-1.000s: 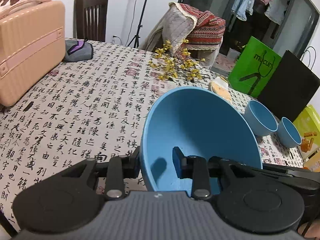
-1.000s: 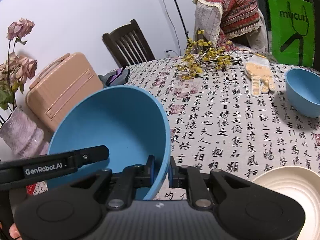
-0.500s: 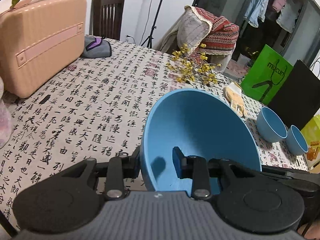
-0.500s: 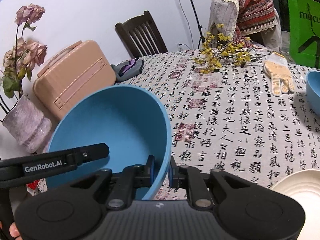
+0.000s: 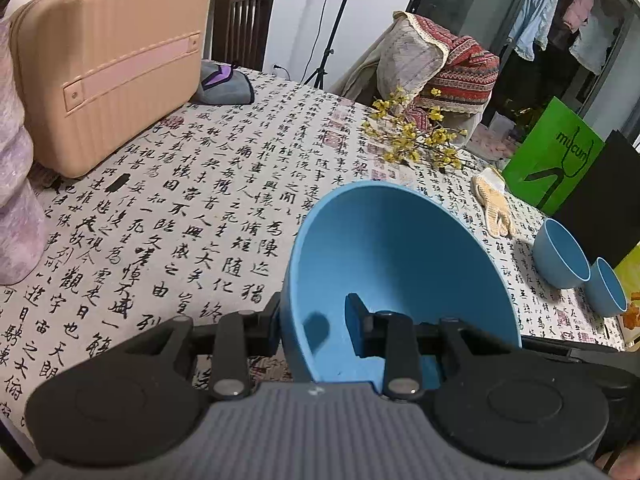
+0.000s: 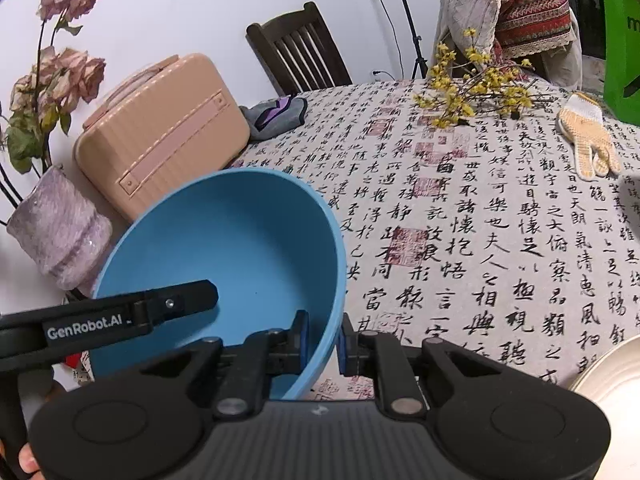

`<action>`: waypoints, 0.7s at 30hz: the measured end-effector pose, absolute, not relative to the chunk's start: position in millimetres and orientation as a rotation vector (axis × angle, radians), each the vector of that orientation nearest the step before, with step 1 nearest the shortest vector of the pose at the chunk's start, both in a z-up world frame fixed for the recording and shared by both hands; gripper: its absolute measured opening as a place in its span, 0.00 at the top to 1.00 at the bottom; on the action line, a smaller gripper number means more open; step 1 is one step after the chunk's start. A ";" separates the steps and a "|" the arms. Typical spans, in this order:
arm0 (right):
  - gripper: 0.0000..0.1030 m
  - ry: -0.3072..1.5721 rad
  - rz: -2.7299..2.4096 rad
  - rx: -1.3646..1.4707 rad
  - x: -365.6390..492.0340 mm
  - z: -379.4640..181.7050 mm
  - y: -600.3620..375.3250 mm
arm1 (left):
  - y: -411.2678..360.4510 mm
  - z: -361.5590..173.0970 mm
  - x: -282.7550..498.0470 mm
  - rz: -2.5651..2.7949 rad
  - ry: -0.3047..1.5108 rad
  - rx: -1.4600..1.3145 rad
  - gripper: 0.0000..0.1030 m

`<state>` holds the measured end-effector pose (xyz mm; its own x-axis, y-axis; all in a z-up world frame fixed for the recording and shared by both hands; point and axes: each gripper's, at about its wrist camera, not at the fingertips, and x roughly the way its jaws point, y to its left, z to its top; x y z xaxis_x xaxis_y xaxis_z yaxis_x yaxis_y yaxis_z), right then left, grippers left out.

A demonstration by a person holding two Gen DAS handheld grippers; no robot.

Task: Organize plates and bowls
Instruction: 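Carry the blue bowl toward the pink suitcase and vase with both grippers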

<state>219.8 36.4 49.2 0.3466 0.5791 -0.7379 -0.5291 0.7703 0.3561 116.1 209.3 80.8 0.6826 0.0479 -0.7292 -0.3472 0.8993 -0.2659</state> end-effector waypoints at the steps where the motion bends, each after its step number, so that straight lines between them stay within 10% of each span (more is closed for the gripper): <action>1: 0.86 0.984 0.720 0.057 219.3 48.4 38.2 | 211.2 79.8 115.0 0.230 0.795 -0.407 0.69; 21: 0.86 1.039 0.742 0.034 204.9 31.9 73.3 | 245.4 61.1 92.7 0.261 0.820 -0.449 0.69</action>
